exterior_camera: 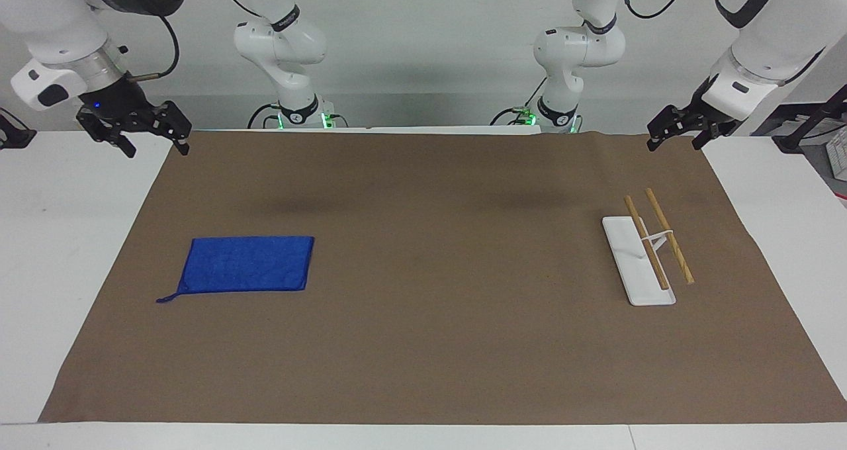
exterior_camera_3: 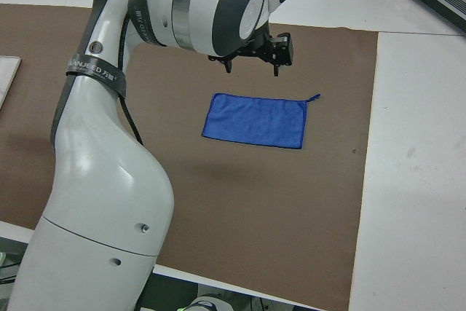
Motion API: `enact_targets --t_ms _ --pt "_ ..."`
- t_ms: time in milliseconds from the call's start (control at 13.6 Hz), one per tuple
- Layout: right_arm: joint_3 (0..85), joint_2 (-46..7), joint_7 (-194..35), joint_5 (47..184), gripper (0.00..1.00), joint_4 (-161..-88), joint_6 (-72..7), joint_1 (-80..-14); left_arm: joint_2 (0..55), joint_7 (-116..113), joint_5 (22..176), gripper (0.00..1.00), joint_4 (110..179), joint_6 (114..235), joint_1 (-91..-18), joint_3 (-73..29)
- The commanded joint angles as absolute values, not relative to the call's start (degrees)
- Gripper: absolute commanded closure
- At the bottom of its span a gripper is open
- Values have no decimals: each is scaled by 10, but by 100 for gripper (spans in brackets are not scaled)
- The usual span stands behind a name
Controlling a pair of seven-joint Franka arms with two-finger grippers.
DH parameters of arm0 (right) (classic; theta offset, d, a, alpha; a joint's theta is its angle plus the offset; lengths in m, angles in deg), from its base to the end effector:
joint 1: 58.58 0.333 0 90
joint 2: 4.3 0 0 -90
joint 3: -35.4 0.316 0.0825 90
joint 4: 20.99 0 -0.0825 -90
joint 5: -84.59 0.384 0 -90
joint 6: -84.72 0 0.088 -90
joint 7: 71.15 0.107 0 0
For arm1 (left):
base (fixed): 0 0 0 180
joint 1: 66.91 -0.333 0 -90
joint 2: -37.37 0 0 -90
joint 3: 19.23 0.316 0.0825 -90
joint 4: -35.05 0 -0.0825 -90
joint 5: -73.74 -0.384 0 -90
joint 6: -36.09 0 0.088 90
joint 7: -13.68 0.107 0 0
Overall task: Right arm passes towel to left arm to hang
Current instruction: 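Move the right gripper toward the blue towel's corner, then grasp the blue towel's corner with the right gripper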
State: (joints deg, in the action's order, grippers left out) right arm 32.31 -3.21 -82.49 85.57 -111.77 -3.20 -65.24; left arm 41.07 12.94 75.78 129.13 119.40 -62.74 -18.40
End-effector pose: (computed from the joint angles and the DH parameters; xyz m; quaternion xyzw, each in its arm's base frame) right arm 0.5371 -0.0907 0.6254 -0.9997 -0.0141 0.0135 0.0117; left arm 0.5195 -0.0342 0.6167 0.9977 -0.0237 -0.0623 0.0160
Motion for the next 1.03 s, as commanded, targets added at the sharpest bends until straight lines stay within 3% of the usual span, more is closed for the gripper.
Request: enact_targets --t_ms 0,221,516,959 --pt "330 -22 -842 850 0 -1154 -56 -657 415 130 762 0 1291 1185 -625 -180" --pt "330 -22 -861 852 1 -1252 -184 -656 415 130 762 0 1292 1185 -625 -180" --pt "330 -40 -872 852 1 -1400 -415 -656 415 130 762 0 1291 1185 -625 -180" --pt "330 -122 -924 853 1 -1416 -484 -661 415 131 762 0 1291 1185 -625 -180"
